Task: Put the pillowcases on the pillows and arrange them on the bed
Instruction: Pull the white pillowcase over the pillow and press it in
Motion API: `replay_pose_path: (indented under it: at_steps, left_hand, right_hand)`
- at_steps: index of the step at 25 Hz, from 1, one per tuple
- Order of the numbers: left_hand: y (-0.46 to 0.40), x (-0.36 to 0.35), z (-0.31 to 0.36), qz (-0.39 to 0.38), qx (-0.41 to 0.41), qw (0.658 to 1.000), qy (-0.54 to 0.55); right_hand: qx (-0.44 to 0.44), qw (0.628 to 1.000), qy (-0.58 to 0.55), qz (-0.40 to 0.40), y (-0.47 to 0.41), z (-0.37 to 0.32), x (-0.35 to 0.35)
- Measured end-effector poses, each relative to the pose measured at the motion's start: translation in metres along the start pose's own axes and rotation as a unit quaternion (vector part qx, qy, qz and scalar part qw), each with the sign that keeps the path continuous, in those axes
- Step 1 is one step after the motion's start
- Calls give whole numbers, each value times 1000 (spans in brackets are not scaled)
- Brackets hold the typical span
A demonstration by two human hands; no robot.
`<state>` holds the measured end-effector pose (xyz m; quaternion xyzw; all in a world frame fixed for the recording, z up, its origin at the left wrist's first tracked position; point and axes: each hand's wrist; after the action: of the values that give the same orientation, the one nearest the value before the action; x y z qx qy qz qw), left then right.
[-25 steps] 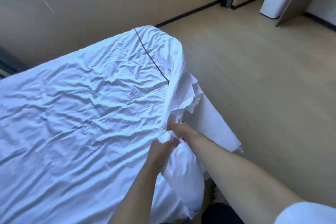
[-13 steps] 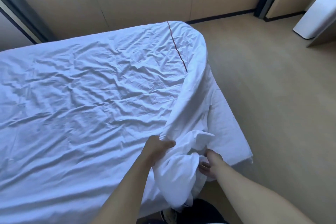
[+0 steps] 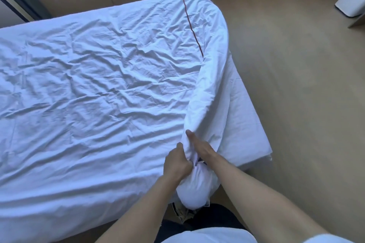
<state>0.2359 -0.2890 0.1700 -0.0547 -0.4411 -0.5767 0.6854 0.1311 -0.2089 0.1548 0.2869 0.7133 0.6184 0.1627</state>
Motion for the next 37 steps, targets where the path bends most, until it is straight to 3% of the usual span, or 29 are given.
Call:
replay_pose_path:
  at_steps: [3, 5, 8, 10, 14, 17, 23, 26, 28, 30, 33, 35, 37]
  left_hand:
    - [16, -27, 0, 26, 91, 992, 78]
    - [28, -46, -1, 3, 208, 969, 129]
    - [44, -67, 3, 57, 248, 941, 222]
    - [45, -61, -3, 75, 227, 949, 206]
    - [46, -13, -26, 13, 105, 979, 177]
    - [66, 40, -64, 25, 38, 972, 231]
    - [193, 151, -233, 180, 14, 884, 432]
    - [254, 176, -329, 156, 65, 856, 488]
    - [276, 163, -386, 132, 165, 854, 475]
    - [286, 131, -443, 107, 266, 853, 437]
    - [297, 47, -539, 54, 405, 845, 344]
    - [296, 13, -575, 34, 439, 852, 284]
    - [279, 9, -581, 66, 409, 848, 330]
  right_hand:
    - [-3, 999, 9, -52, -6, -17, 4]
    - [12, 999, -28, 29, -11, -20, -8]
    - [43, 984, -136, 109, -24, -2, -28]
    - [78, 975, -168, 122, -24, 5, -34]
    - [136, 971, -139, 141, 10, -13, -46]
    - [192, 971, -73, 120, 38, -44, -97]
    - [294, 942, 138, 84, 86, -95, -336]
    - [291, 902, 318, 36, 79, -88, -459]
    - [268, 869, 416, -23, 50, -60, -523]
    - [198, 865, 455, -73, 7, -27, -559]
    - [134, 880, 450, -69, -64, 23, -574]
    - [126, 888, 441, -33, -87, 52, -562]
    - [125, 914, 385, -15, -102, 78, -547]
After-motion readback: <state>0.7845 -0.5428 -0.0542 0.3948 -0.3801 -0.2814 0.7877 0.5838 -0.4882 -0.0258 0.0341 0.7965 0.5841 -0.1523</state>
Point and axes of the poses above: each hand's wrist, its own y-axis away from the middle knuckle, its own x-axis out of the back of the hand, z = x × y, and after that the axes turned 15 degrees about -x, right-handed
